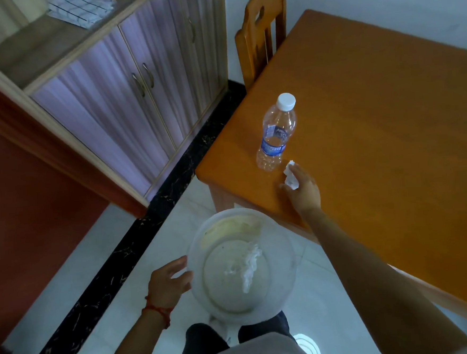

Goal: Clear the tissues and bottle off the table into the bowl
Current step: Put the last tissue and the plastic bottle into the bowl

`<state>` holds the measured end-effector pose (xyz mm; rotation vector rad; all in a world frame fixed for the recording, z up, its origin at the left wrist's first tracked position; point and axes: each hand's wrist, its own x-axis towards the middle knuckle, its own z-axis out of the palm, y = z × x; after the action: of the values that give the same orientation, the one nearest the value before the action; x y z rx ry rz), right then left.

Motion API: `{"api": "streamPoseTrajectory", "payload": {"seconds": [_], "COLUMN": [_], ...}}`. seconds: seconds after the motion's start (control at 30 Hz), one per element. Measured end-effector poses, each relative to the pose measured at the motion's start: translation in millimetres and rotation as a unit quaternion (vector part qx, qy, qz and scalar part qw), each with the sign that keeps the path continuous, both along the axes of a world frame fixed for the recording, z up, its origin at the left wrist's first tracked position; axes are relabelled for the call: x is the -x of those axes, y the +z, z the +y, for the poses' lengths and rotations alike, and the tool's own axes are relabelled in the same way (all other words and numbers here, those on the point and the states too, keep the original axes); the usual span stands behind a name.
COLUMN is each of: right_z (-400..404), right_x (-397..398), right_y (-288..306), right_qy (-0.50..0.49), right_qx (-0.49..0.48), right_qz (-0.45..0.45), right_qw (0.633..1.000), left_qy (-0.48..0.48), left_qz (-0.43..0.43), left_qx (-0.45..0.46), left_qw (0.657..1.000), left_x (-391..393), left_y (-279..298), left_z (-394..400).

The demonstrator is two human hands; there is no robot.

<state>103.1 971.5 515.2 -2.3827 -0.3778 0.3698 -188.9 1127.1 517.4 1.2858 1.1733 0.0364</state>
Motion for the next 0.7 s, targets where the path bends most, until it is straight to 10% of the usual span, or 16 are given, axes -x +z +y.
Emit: {"api": "streamPoseTrajectory", "payload": {"seconds": [0.27, 0.7], "right_z": [-4, 2], "right_x": [0, 91], "right_y": [-12, 22], "right_qy": [0.017, -0.012], "right_qx": [-0.001, -0.208], "right_qz": [-0.046, 0.14], "right_qw": [0.999, 0.968], "left_qy": [0.006, 0.034], "left_qz": [-0.007, -0.019], "left_qx": [-0.001, 0.005], "left_qw": [1.0, 0.999], "left_x": [8, 7], "left_y": [-2, -4], "left_z": [-1, -6]}}
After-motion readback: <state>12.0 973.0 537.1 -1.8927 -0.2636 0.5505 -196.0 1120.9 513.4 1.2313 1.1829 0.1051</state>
